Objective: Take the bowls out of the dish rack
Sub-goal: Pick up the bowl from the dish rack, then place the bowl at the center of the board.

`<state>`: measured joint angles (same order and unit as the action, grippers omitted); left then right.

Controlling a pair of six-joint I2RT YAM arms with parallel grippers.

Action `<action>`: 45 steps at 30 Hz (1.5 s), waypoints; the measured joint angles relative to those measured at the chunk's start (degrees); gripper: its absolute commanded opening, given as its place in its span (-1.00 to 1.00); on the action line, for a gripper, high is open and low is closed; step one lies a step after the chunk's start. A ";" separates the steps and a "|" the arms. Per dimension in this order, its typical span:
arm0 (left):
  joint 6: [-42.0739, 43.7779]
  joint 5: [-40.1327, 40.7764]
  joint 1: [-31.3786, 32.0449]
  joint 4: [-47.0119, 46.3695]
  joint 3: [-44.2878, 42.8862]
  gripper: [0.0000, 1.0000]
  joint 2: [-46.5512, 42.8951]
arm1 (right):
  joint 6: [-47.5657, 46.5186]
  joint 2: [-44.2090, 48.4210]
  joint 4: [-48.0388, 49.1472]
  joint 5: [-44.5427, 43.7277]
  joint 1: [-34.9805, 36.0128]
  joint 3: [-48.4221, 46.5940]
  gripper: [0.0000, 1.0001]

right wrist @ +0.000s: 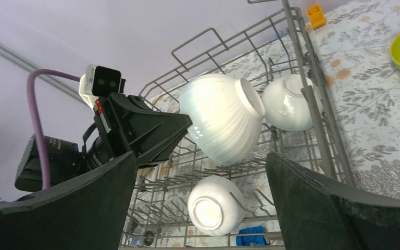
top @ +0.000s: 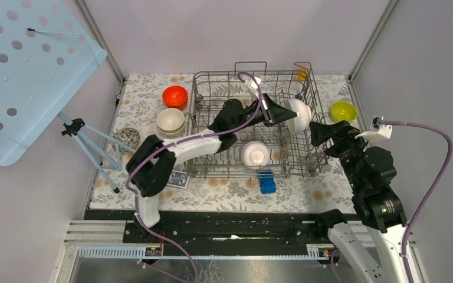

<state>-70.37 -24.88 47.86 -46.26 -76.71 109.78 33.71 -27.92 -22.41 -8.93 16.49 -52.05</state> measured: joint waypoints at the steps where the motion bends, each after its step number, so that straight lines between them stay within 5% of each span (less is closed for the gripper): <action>1: 0.72 0.00 -0.20 0.92 0.42 -1.00 -1.49 | -0.02 -0.59 -0.02 0.46 0.00 -0.85 0.99; 19: 25.66 6.10 -0.63 39.85 1.86 -1.00 -35.08 | 1.57 -9.90 1.53 9.55 0.02 -6.12 0.99; 31: 43.45 14.01 -0.55 67.84 3.04 -1.00 -52.09 | 5.09 -23.37 4.15 22.49 0.83 -18.34 0.90; 37: 51.04 15.63 2.03 79.47 0.68 -1.00 -51.60 | 2.49 -34.53 -0.24 21.33 8.98 -31.54 0.91; 45: 61.11 18.27 8.83 91.25 -1.18 -1.00 -51.67 | -9.16 -50.40 -17.55 10.29 24.13 -54.05 0.92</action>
<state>-9.26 -6.61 56.69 44.99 -77.89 58.11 24.56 -78.32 -39.97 1.37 40.62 -106.10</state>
